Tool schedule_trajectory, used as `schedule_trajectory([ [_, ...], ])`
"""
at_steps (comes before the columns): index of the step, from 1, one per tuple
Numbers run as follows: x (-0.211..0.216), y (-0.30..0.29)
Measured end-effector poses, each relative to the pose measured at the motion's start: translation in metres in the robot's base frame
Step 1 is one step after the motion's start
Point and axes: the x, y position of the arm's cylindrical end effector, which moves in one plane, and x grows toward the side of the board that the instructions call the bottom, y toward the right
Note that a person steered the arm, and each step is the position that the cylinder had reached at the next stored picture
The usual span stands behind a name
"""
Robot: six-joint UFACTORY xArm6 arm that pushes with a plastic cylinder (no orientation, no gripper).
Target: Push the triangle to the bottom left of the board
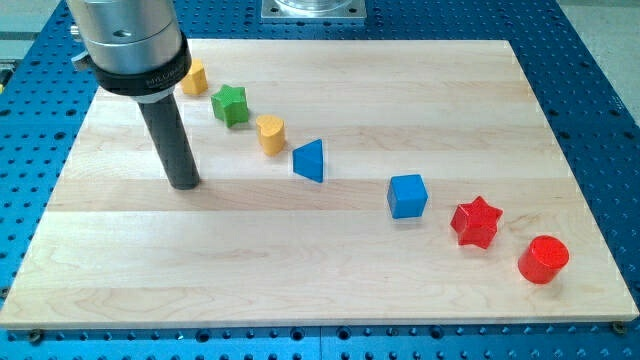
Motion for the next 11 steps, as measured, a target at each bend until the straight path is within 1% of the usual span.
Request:
schedule_trajectory([
  [2,-0.002,0.000],
  [4,-0.001,0.030],
  [5,0.003,0.033],
  [6,0.035,0.074],
  [7,0.029,0.155],
  [8,-0.021,0.197],
  [9,-0.035,0.148],
  [10,0.023,0.089],
  [11,0.056,0.051],
])
